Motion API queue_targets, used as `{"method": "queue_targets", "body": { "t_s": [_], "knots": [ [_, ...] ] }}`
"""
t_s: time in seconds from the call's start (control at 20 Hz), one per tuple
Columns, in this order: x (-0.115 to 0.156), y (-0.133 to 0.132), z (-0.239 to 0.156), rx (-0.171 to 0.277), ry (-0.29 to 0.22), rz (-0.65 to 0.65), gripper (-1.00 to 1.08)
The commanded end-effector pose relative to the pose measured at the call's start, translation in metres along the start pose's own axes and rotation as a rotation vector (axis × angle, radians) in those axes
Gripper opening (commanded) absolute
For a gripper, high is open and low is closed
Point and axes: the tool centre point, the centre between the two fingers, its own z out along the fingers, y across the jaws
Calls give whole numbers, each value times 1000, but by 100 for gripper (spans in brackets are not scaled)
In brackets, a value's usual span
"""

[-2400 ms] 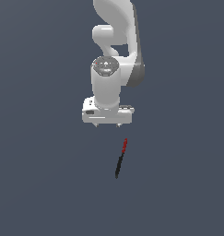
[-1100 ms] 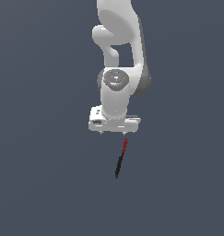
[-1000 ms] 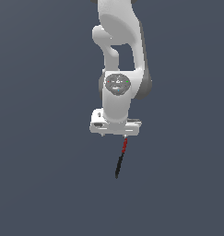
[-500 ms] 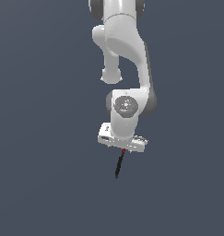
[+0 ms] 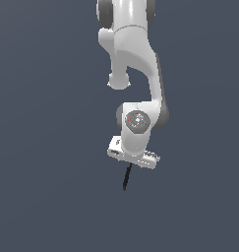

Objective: Pick up the object and move it to a goal position.

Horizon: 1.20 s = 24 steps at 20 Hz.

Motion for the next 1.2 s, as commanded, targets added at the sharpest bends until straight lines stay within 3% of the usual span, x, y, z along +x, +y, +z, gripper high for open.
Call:
{"method": "queue_targets", "body": {
  "t_s": [0.0, 0.85, 0.9, 1.15],
  "knots": [
    [0, 0, 0, 0, 1, 0, 100],
    [1, -1, 50, 1, 2, 5, 100],
    [1, -1, 50, 1, 2, 5, -100],
    [1, -1, 50, 1, 2, 5, -100]
  ]
}}
